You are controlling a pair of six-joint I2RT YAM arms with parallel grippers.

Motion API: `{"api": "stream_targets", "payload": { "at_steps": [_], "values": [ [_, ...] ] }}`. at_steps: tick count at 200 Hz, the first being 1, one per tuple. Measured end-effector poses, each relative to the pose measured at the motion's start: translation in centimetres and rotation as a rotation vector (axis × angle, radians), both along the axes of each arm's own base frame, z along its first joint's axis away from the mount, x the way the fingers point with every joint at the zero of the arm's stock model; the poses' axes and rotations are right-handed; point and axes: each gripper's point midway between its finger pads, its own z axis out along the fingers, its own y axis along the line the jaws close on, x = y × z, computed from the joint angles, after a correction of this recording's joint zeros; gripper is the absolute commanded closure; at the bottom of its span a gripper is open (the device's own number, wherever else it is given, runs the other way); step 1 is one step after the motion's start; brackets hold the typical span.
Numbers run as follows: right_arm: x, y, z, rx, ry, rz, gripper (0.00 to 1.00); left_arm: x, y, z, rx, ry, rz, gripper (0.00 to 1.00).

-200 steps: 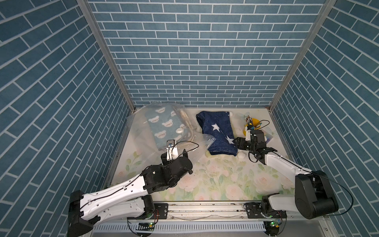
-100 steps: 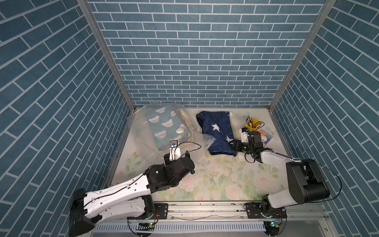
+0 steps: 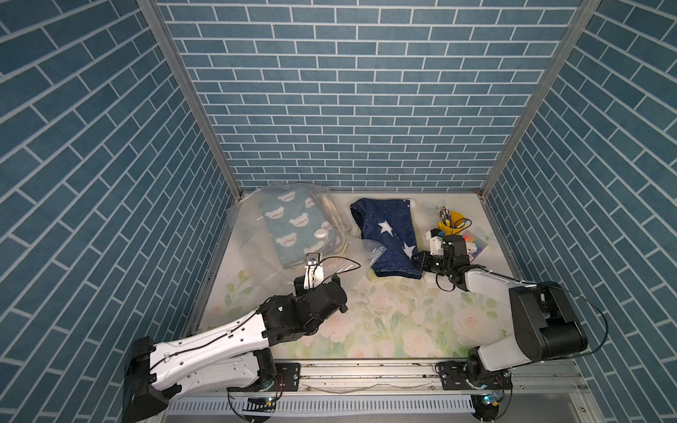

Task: Take the blanket out of the vacuum bag
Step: Place the blanket at the center of the board.

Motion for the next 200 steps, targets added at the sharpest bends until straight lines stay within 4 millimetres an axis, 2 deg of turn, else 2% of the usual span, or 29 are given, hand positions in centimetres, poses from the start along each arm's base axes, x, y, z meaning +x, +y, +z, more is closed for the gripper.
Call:
{"api": "stream_targets", "payload": {
  "at_steps": [45, 74, 94, 126, 137, 159, 180, 200],
  "values": [
    [0.6, 0.0, 4.3, 0.024, -0.103, -0.005, 1.00, -0.1, 0.3, 0.8, -0.031, -0.015, 0.001, 0.23],
    [1.1, -1.0, 6.7, 0.009, -0.170, -0.056, 1.00, -0.1, 0.2, 0.6, -0.022, -0.012, 0.000, 0.23],
    [1.6, -2.6, 6.6, -0.009, -0.171, -0.109, 1.00, 0.0, 0.1, 0.4, -0.009, -0.009, -0.003, 0.23],
    [1.9, -5.9, 4.3, -0.054, -0.121, -0.208, 1.00, 0.0, 0.0, 0.3, -0.005, -0.010, -0.006, 0.23],
    [1.9, -6.4, 3.4, -0.063, -0.096, -0.226, 0.74, 0.0, -0.1, 0.3, -0.005, -0.010, -0.007, 0.23],
    [1.9, -6.6, 1.7, -0.072, -0.045, -0.235, 0.52, 0.1, -0.2, 0.2, -0.003, -0.010, -0.007, 0.23],
    [1.6, -6.6, 1.7, -0.087, -0.042, -0.234, 0.43, 0.1, -0.2, 0.3, -0.004, -0.011, -0.006, 0.23],
    [0.9, -6.7, 3.2, -0.117, -0.079, -0.245, 0.41, 0.1, -0.1, 0.3, -0.008, -0.013, -0.003, 0.23]
  ]
}}
